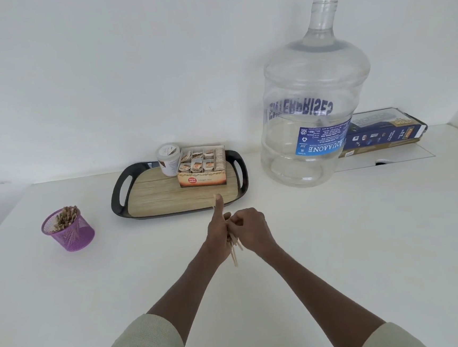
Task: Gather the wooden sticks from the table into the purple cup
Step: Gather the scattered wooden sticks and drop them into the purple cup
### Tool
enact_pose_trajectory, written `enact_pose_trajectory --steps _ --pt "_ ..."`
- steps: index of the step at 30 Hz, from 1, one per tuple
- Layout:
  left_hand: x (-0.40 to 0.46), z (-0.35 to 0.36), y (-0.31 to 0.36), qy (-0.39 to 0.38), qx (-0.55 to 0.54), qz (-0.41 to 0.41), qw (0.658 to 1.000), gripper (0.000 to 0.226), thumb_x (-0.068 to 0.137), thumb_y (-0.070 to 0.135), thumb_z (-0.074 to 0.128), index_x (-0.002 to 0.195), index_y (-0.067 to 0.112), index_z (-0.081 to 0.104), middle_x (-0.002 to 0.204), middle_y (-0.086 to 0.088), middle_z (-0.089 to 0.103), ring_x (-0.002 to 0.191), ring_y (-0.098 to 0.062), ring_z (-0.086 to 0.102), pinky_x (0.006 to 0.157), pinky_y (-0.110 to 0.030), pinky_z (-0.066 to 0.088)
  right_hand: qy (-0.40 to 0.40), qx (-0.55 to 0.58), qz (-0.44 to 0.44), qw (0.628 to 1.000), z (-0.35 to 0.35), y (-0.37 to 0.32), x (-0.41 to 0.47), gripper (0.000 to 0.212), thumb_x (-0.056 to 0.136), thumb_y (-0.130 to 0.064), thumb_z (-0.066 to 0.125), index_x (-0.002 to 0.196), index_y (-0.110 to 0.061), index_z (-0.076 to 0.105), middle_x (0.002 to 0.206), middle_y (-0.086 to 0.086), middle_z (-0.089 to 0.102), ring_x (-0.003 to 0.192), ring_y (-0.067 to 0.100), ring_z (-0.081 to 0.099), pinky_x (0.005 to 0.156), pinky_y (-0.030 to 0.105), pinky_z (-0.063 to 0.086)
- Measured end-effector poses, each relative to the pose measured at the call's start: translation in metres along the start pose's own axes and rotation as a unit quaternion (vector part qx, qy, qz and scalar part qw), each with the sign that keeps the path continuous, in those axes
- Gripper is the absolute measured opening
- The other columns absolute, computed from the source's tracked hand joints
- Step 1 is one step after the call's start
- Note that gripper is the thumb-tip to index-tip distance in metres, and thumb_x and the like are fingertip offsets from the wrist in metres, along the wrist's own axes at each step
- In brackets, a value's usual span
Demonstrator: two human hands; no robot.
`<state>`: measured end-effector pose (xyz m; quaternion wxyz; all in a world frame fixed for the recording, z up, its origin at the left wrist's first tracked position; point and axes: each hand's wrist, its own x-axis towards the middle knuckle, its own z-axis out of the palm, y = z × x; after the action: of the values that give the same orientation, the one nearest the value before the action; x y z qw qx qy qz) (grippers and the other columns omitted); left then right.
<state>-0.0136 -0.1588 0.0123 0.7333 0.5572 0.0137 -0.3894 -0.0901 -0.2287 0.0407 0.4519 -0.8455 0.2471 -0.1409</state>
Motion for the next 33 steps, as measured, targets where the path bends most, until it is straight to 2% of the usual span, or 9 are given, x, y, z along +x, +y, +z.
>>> enact_pose_trajectory --steps 3,6,10,15,18,21,26,28,33 --pt "-0.004 -0.001 0.006 0.029 0.005 0.015 0.999 0.05 0.093 0.06 0.049 0.064 0.02 0.039 0.06 -0.001 0.036 0.053 -0.013 0.043 0.055 -0.025 0.04 0.016 -0.031 -0.038 0.999 0.009 -0.003 -0.004 0.035 0.082 -0.006 0.058 0.05 -0.019 0.052 0.045 -0.006 0.051 0.045 0.01 0.045 0.049 0.021 0.037" --pt "-0.008 -0.005 0.013 0.064 0.015 0.057 0.996 0.053 0.097 0.06 0.039 0.063 0.019 0.035 0.054 0.002 0.032 0.051 -0.013 0.037 0.053 -0.025 0.038 0.008 0.007 -0.056 0.998 0.011 -0.001 -0.004 0.022 0.083 -0.012 0.059 0.065 -0.01 0.07 0.055 0.0 0.065 0.054 0.014 0.059 0.058 0.03 0.05" --pt "-0.018 -0.007 0.028 0.11 -0.003 0.081 0.991 0.057 0.09 0.063 0.052 0.057 0.021 0.031 0.049 0.004 0.026 0.043 -0.012 0.026 0.044 -0.026 0.028 0.083 0.158 0.091 0.98 0.019 0.001 -0.009 0.018 0.086 -0.019 0.061 0.076 -0.009 0.072 0.068 0.001 0.073 0.064 0.016 0.069 0.066 0.032 0.057" --pt "-0.033 -0.001 0.044 0.103 -0.023 0.121 0.987 0.057 0.091 0.037 0.064 0.045 0.023 0.033 0.045 0.004 0.024 0.041 -0.013 0.02 0.04 -0.024 0.021 0.021 0.475 0.317 0.821 0.038 0.004 -0.016 0.035 0.099 -0.029 0.051 0.094 0.003 0.065 0.087 0.02 0.068 0.076 0.028 0.063 0.076 0.036 0.053" --pt "-0.044 0.005 0.049 0.088 -0.015 0.139 0.986 0.052 0.093 0.029 0.059 0.05 0.02 0.033 0.044 0.004 0.026 0.042 -0.014 0.021 0.041 -0.024 0.022 -0.021 0.62 0.331 0.711 0.047 -0.008 -0.018 0.048 0.102 -0.039 0.044 0.113 0.006 0.059 0.097 0.022 0.069 0.094 0.033 0.066 0.092 0.041 0.052" --pt "-0.051 0.005 0.051 0.066 0.007 0.176 0.982 0.047 0.094 0.03 0.058 0.053 0.019 0.037 0.046 0.003 0.029 0.043 -0.014 0.024 0.043 -0.024 0.025 -0.074 0.692 0.293 0.656 0.046 -0.026 -0.016 0.056 0.103 -0.046 0.033 0.107 0.0 0.065 0.095 0.018 0.07 0.093 0.029 0.068 0.084 0.038 0.052" --pt "-0.063 0.006 0.057 0.044 0.052 0.23 0.971 0.035 0.092 0.033 0.062 0.065 0.016 0.046 0.052 0.0 0.035 0.05 -0.016 0.034 0.053 -0.032 0.034 -0.078 0.73 0.246 0.633 0.048 -0.053 -0.006 0.042 0.099 -0.043 0.038 0.094 -0.011 0.066 0.105 0.006 0.06 0.115 0.023 0.057 0.105 0.033 0.041" --pt "-0.067 0.006 0.062 0.043 0.071 0.24 0.967 0.042 0.092 0.033 0.062 0.058 0.018 0.045 0.051 0.004 0.035 0.05 -0.014 0.033 0.054 -0.029 0.034 -0.08 0.738 0.234 0.628 0.048 -0.06 -0.003 0.043 0.1 -0.043 0.039 0.108 -0.01 0.066 0.113 0.005 0.061 0.121 0.02 0.052 0.11 0.031 0.036" --pt "-0.071 0.005 0.075 0.072 0.058 0.241 0.966 0.047 0.092 0.028 0.063 0.049 0.025 0.045 0.049 0.006 0.034 0.047 -0.01 0.031 0.055 -0.027 0.034 -0.079 0.745 0.229 0.622 0.046 -0.069 -0.012 0.058 0.102 -0.048 0.029 0.125 -0.009 0.064 0.123 0.014 0.069 0.106 0.026 0.069 0.093 0.037 0.048"
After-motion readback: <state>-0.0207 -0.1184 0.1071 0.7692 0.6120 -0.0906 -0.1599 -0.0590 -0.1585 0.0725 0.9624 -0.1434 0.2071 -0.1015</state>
